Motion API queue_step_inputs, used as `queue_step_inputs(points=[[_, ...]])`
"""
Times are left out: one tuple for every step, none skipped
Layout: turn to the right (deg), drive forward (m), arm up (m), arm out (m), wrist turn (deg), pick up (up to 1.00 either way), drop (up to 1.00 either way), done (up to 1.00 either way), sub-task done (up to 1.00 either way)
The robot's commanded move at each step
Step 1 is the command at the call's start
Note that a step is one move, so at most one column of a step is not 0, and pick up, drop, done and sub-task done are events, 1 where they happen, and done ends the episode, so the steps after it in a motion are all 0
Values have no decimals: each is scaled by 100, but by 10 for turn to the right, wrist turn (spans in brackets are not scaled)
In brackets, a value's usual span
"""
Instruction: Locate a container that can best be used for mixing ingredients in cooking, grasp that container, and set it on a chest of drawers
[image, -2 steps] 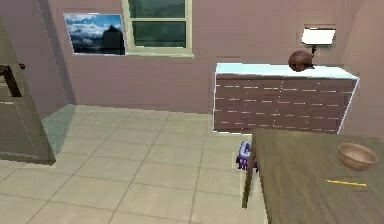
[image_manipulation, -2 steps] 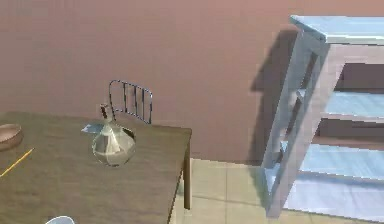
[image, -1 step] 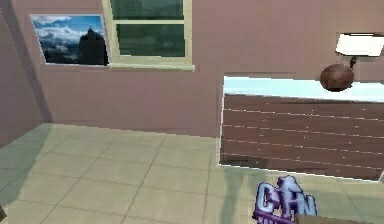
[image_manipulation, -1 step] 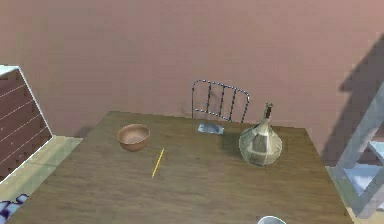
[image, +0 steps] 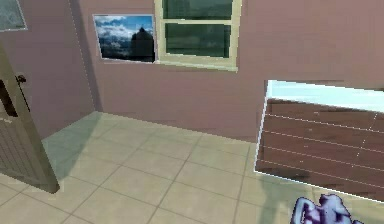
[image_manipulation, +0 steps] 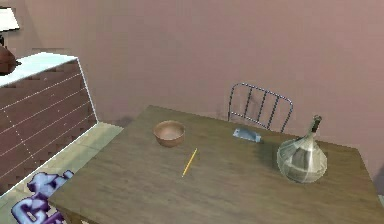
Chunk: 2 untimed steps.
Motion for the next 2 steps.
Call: queue_step_inputs(points=[[0,0,50,0,0,0,0,0,0],[0,0,38,0,0,0,0,0,0]])
